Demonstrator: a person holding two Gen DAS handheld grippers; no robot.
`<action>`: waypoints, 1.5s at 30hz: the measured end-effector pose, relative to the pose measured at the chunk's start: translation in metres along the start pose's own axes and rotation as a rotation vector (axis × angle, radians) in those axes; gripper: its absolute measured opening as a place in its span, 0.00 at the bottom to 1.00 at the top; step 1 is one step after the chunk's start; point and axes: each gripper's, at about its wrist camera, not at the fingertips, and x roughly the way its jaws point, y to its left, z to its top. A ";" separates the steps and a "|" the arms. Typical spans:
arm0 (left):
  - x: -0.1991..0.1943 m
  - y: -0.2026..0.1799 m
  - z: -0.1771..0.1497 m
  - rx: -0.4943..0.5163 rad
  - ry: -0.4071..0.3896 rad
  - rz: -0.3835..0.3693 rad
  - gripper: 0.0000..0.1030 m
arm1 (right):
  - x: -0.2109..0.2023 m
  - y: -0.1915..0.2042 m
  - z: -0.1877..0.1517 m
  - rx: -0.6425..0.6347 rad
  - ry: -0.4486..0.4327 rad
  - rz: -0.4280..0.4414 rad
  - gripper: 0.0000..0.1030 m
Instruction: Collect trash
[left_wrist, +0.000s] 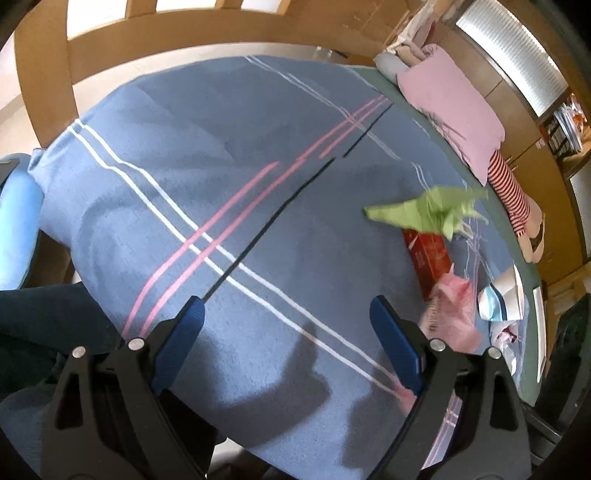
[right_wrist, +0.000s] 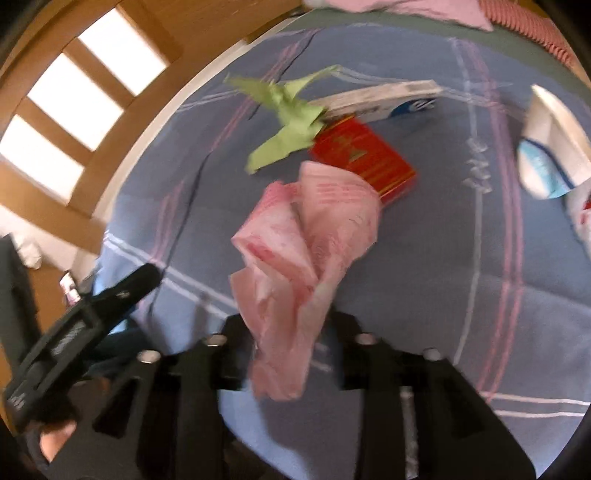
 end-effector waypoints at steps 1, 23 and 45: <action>0.001 0.002 0.000 -0.003 0.006 -0.004 0.88 | -0.003 0.001 0.001 -0.005 -0.017 -0.012 0.62; 0.028 -0.067 -0.012 0.327 0.027 -0.010 0.38 | -0.047 -0.054 0.043 0.217 -0.257 -0.289 0.70; 0.014 -0.022 0.008 0.156 -0.046 0.019 0.39 | 0.062 -0.034 0.083 0.032 -0.073 -0.374 0.74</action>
